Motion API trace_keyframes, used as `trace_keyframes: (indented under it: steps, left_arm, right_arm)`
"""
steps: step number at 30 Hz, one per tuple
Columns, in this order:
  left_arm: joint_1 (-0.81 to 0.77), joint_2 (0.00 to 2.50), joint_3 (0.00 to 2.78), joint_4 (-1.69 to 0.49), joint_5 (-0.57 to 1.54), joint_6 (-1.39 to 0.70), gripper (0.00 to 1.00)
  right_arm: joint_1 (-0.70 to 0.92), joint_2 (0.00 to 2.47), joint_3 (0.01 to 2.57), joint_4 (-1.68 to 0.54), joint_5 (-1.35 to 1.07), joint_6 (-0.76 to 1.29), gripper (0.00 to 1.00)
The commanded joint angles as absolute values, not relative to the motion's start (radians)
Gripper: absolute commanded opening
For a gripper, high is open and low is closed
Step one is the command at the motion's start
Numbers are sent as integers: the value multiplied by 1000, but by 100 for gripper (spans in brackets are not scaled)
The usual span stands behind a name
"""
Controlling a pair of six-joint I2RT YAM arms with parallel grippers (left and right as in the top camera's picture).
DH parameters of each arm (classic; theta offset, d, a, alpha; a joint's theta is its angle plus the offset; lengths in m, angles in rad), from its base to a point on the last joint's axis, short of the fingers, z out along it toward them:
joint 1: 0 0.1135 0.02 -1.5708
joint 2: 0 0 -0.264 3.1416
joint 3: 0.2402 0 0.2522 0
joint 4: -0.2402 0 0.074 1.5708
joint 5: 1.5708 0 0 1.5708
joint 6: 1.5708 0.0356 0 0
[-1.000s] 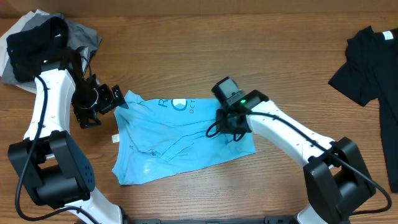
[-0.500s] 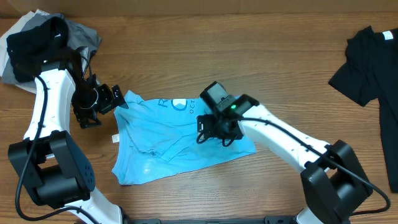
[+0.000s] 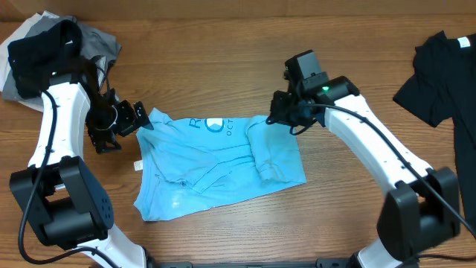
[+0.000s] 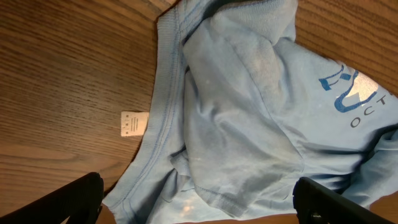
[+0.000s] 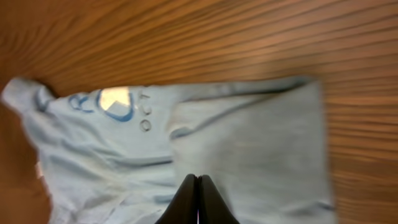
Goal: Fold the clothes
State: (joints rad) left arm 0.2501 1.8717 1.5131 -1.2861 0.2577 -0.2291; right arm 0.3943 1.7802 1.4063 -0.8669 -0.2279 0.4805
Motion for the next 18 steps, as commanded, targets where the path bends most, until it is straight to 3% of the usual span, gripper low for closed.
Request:
trace_keyframes:
  steps: [1,11,18]
  left_arm:
    - [246,1845,1509,-1286,259,-213,100]
    - [246,1845,1509,-1293,258,-205,100]
    - [246,1845,1509,-1295,255,-201,100]
  right_arm:
    - [404,1871,1413,-841,-392,455,4]
    - [416,2101,1413,-717,-541,456,4]
    - [416,1980,1454,-765,-533,409,4]
